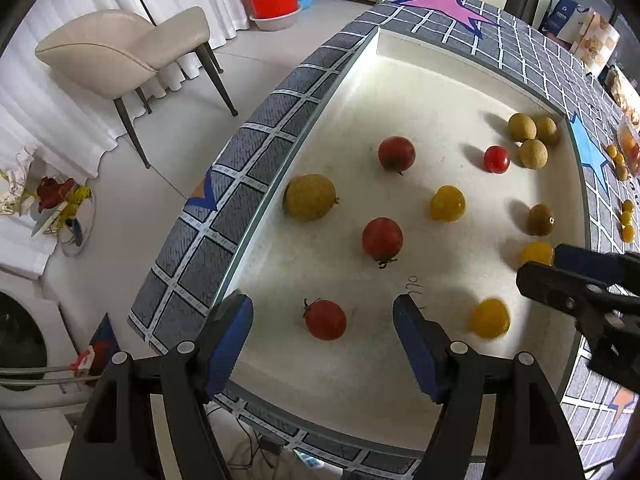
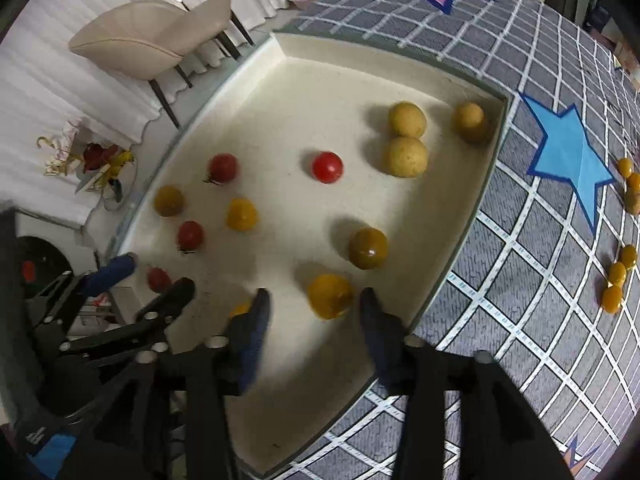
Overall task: Organize fruits
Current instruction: 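Carry both tomatoes into the white tray and open both tools, then grasp a yellow tomato with the right tool while the left grasps another yellow tomato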
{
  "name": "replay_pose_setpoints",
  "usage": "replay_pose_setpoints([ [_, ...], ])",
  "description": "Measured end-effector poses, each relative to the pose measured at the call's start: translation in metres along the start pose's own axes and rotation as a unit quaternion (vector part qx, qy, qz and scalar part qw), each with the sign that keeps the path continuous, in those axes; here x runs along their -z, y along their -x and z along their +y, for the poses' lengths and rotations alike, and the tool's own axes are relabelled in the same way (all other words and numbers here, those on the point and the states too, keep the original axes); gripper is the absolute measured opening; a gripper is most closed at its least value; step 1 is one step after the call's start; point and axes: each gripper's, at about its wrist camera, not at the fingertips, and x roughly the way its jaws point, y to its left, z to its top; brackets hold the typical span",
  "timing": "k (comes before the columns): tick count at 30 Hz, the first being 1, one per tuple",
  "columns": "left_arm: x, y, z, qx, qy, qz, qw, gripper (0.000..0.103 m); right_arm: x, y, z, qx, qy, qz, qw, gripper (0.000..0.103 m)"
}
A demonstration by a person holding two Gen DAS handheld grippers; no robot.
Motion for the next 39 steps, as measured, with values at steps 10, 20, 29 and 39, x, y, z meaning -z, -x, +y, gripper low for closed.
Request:
replay_pose_setpoints([
  [10,0.003,0.011,-0.017,-0.008,-0.016,-0.008,0.9998,0.074,0.006,0.035,-0.014,0.002,-0.012,-0.029,1.000,0.083],
  [20,0.004,0.042,-0.061,0.005,-0.074,-0.039,0.9965,0.074,0.050,0.067,-0.072,0.027,-0.083,-0.040,0.995,0.083],
  [29,-0.004,0.071,-0.138,0.064,-0.149,-0.068,0.9843,0.074,0.118,0.100,-0.148,0.076,-0.172,-0.045,0.981,0.083],
  [39,-0.013,0.051,-0.244,0.124,-0.238,-0.050,0.9621,0.074,0.176,0.104,-0.178,0.101,-0.212,-0.044,0.971,0.083],
])
